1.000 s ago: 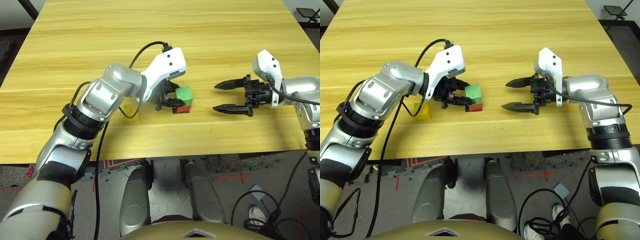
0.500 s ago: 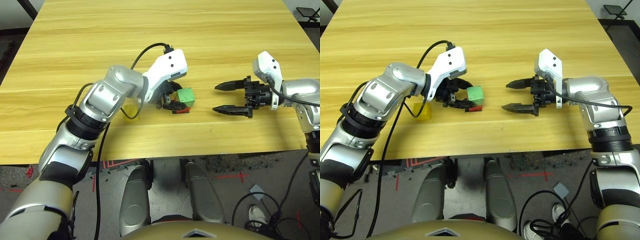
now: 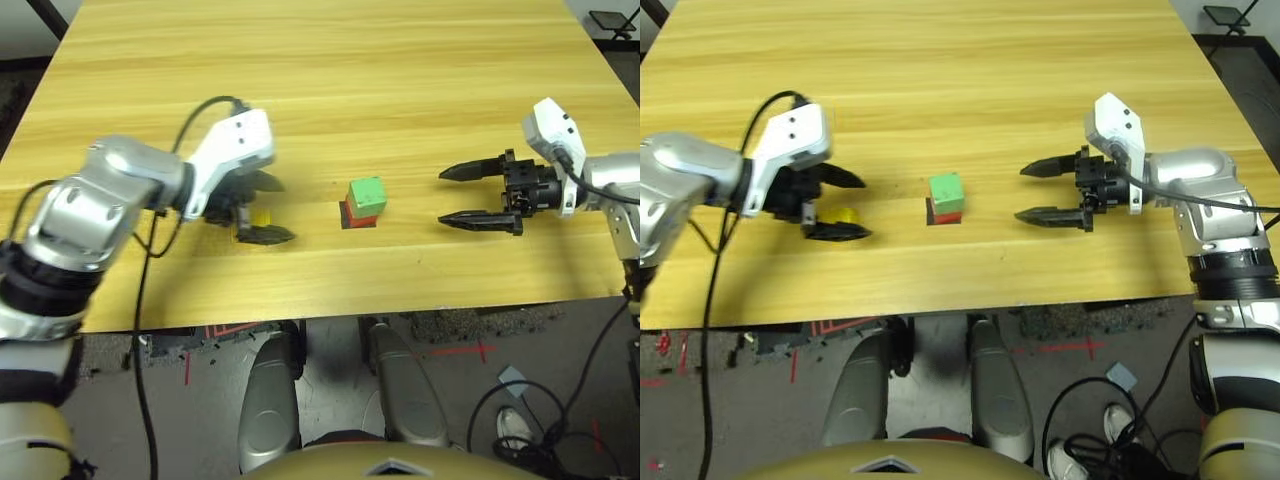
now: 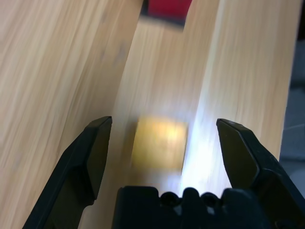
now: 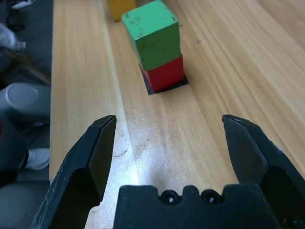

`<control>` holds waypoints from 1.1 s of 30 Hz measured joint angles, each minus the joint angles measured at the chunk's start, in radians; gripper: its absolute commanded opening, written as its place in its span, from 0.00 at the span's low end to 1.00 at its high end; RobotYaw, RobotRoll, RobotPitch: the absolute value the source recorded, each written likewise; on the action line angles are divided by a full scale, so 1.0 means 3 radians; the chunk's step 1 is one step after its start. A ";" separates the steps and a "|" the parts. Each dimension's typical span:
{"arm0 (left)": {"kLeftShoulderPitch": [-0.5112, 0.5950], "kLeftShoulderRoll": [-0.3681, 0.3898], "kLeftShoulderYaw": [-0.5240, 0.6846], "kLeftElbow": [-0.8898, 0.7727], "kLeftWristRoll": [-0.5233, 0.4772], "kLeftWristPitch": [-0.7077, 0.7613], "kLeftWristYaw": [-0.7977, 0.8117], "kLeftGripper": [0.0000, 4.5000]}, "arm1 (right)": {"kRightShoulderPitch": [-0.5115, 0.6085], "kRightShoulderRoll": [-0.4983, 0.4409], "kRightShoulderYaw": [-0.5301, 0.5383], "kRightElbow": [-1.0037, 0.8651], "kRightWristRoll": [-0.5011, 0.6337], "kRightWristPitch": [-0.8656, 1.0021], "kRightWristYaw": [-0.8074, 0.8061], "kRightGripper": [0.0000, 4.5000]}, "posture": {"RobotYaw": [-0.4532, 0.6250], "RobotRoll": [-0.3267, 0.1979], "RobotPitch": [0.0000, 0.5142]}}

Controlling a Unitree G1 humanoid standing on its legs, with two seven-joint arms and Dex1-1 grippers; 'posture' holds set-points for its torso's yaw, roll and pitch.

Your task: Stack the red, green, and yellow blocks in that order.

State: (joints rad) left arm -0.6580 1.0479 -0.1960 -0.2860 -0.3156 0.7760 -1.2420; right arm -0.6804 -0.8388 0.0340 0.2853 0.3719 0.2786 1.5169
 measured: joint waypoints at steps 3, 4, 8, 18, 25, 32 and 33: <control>0.0111 0.0030 0.0028 0.0074 0.0120 -0.0340 -0.0006 0.99 | -0.0117 0.0025 0.0016 0.0144 -0.0029 -0.0124 0.0037 1.00 | 0.53 0.69 0.53; 0.0145 0.0033 0.0026 0.0131 0.0164 -0.0460 -0.0015 0.99 | -0.0137 0.0026 0.0017 0.0164 -0.0030 -0.0144 0.0044 1.00 | 0.53 0.69 0.53; 0.0261 0.0033 0.0022 0.0291 0.0295 -0.0761 -0.0023 0.99 | -0.0161 0.0031 0.0027 0.0182 -0.0031 -0.0151 0.0084 1.00 | 0.52 0.68 0.53; 0.0321 -0.0194 0.0006 0.0538 0.0416 -0.1068 -0.0016 0.99 | -0.0155 0.0029 0.0031 0.0070 -0.0016 -0.0152 0.0152 1.00 | 0.49 0.65 0.52; 0.0360 -0.0365 0.0007 0.0553 0.0406 -0.0997 0.0016 0.80 | -0.0099 0.0022 0.0008 0.0007 -0.0014 -0.0147 0.0136 1.00 | 0.48 0.65 0.51; 0.0586 -0.0437 0.0056 0.0464 0.0247 -0.0826 0.0039 0.46 | -0.0095 0.0040 -0.0009 -0.0015 0.0047 -0.0172 0.0171 1.00 | 0.49 0.65 0.51; 0.0588 -0.0437 0.0066 0.0463 0.0234 -0.0804 0.0046 0.46 | -0.0095 0.0046 -0.0009 -0.0015 0.0050 -0.0180 0.0183 1.00 | 0.49 0.65 0.51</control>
State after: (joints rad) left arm -0.4816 0.9168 -0.1762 -0.1470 -0.2453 0.5347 -1.2281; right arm -0.7087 -0.8250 0.0313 0.2807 0.3869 0.2245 1.5718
